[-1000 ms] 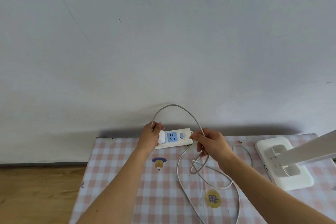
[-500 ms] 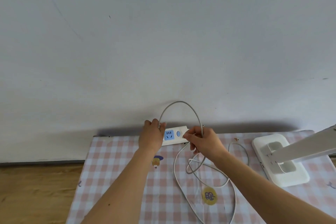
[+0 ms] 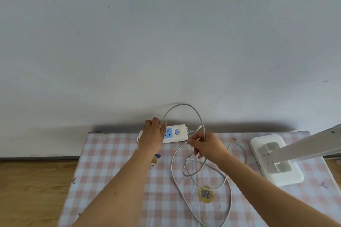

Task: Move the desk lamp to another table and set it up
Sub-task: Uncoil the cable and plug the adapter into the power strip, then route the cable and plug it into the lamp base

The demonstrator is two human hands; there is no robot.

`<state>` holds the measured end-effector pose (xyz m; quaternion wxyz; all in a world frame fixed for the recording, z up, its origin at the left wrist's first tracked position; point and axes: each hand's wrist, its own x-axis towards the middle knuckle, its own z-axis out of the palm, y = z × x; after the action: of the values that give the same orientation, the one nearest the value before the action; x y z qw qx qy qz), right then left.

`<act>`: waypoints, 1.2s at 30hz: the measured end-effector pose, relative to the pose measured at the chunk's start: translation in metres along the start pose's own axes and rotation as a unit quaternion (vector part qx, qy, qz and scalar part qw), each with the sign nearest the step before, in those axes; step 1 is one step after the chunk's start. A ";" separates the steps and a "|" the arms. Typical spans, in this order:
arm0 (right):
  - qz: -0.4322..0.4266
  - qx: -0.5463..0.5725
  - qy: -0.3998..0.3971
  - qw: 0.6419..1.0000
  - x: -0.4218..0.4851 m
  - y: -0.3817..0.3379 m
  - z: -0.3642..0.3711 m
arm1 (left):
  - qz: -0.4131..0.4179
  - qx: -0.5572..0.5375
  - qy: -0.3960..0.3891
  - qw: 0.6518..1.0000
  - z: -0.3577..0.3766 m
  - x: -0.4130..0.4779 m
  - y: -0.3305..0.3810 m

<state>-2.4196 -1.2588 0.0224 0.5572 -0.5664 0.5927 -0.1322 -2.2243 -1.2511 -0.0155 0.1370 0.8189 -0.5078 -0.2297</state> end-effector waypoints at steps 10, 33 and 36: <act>0.002 -0.036 -0.006 0.999 -0.029 0.025 -0.020 | -0.008 -0.053 -0.028 0.998 -0.002 -0.005 -0.008; -0.031 -0.430 0.004 0.902 -0.094 0.085 -0.011 | 0.208 0.127 -0.218 0.945 0.014 -0.111 0.017; -0.039 -0.316 0.091 0.944 -0.101 0.078 -0.026 | 0.124 0.018 -0.182 0.975 0.005 -0.105 0.007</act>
<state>-2.5084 -1.1631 0.0215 0.2879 -0.7215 0.6297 -0.0105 -2.2715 -1.1604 0.0085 0.0556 0.6964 -0.6259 -0.3467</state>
